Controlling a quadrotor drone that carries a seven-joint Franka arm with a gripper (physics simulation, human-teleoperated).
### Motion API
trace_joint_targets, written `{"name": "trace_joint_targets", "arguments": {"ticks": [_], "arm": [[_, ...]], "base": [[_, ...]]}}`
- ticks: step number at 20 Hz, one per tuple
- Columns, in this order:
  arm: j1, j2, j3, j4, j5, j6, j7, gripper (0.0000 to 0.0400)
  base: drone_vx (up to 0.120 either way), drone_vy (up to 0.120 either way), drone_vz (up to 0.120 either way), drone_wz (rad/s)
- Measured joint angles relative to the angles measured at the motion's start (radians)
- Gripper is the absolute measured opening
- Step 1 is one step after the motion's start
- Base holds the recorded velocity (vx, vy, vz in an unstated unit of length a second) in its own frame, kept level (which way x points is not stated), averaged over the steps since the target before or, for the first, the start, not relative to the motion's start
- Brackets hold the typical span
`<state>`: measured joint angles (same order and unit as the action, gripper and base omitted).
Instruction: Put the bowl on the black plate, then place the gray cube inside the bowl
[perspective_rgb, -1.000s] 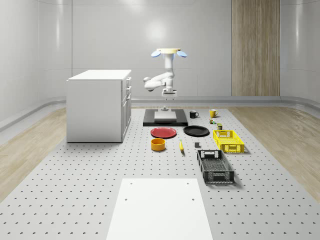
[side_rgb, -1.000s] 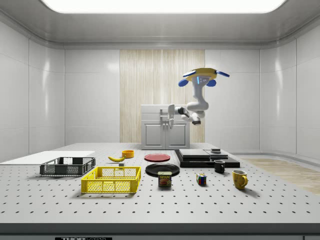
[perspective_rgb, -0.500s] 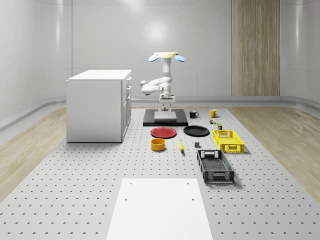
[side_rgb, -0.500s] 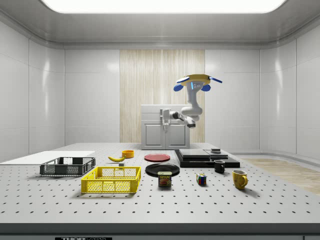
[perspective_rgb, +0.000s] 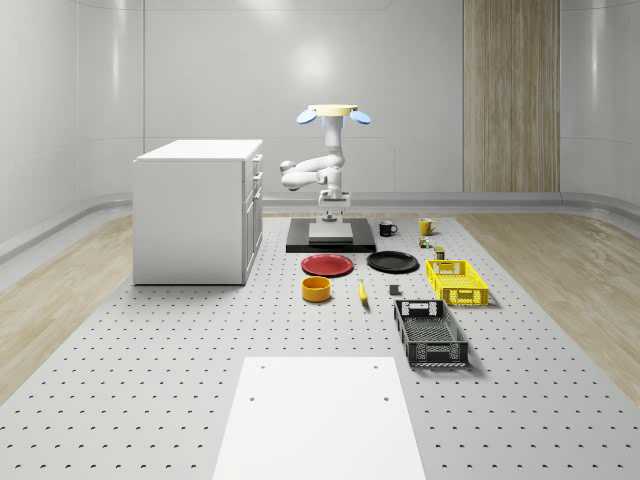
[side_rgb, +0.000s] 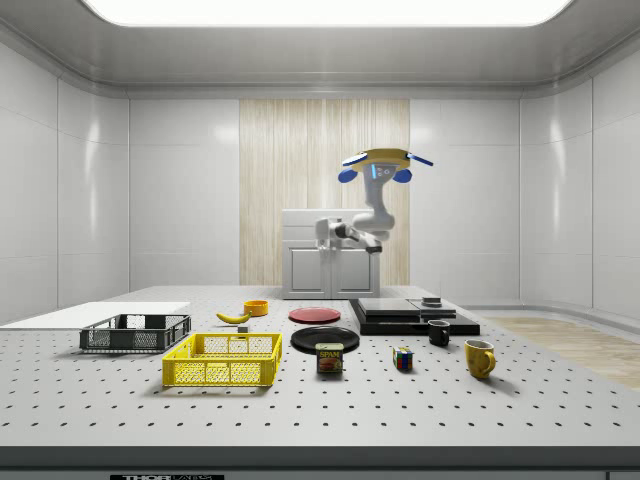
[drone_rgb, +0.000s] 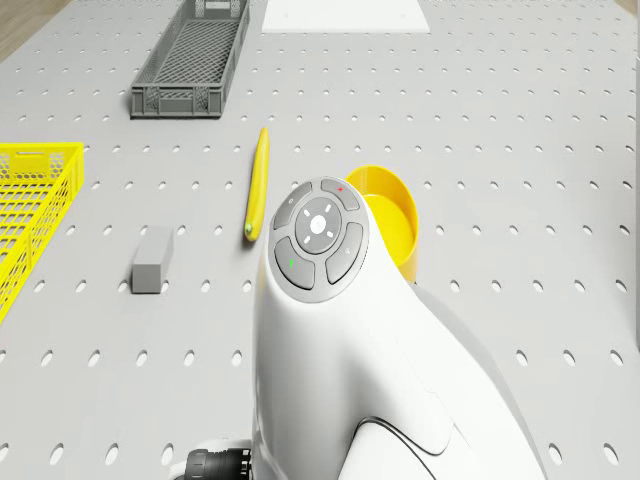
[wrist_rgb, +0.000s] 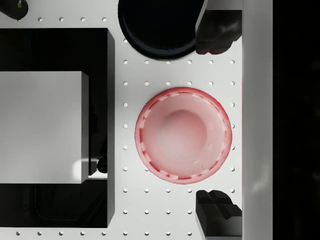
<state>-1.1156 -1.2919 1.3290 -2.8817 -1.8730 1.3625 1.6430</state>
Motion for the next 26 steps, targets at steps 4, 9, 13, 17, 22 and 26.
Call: {"name": "trace_joint_targets", "arguments": {"ticks": [4, 9, 13, 17, 22, 26], "arm": [[-0.004, -0.015, 0.004, 0.001, 0.007, 0.014, 0.004, 0.0400], [-0.009, -0.033, 0.008, 0.002, 0.015, 0.031, 0.008, 0.0400], [-0.013, -0.047, 0.011, 0.003, 0.022, 0.044, 0.011, 0.0400], [-0.016, -0.060, 0.013, 0.003, 0.028, 0.056, 0.014, 0.0400], [-0.020, -0.076, 0.017, 0.004, 0.035, 0.071, 0.018, 0.0400], [-0.023, -0.088, 0.019, 0.005, 0.040, 0.082, 0.021, 0.0400]], "base": [[0.120, 0.000, -0.120, 0.000], [0.120, 0.000, -0.120, 0.000], [0.120, 0.000, -0.120, 0.000], [0.120, 0.000, 0.000, 0.000], [0.120, 0.000, 0.000, 0.000], [0.120, 0.000, 0.000, 0.000]]}}
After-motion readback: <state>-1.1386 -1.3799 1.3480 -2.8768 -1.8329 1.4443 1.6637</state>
